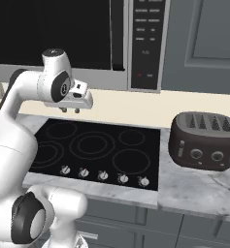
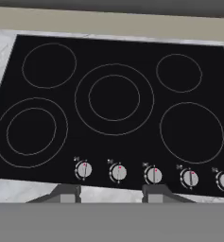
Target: Place the pan on the front left burner on the stove. Then place the tomato and the onion in the pan and turn on the front left burner.
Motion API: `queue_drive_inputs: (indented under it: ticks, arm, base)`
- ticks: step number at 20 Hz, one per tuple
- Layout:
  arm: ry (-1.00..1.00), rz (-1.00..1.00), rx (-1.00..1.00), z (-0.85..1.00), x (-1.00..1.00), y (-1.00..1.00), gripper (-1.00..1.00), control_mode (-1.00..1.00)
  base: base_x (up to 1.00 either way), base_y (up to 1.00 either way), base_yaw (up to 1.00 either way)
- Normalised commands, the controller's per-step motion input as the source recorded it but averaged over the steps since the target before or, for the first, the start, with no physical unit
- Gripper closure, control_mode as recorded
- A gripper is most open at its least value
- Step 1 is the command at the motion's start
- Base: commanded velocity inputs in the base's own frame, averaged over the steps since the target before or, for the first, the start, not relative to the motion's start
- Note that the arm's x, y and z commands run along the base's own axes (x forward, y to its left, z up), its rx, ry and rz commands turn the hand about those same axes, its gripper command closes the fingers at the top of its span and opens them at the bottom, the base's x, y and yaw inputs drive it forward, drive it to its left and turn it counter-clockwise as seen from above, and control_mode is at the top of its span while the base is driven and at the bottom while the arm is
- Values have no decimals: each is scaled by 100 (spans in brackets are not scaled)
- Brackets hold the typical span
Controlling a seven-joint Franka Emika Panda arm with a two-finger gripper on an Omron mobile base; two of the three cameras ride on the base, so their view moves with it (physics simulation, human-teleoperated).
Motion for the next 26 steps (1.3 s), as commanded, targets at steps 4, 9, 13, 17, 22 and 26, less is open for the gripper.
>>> queue_drive_inputs:
  ticks: [4,9,13,17,22,26]
  arm:
    - [-3,0,0,0,-8,18,-100,-100]
    - [-2,0,0,-1,-16,18,-100,-100]
    - [0,1,0,-13,-9,16,-100,-100]
    - [2,2,0,-18,-1,12,-100,-100]
    - [1,0,0,-18,-1,26,-100,-100]
    - [0,0,0,-14,-2,34,-100,-100]
  base:
    - [0,0,0]
    - [0,0,0]
    - [0,0,0]
    - [0,0,0]
    - [0,0,0]
    - [0,0,0]
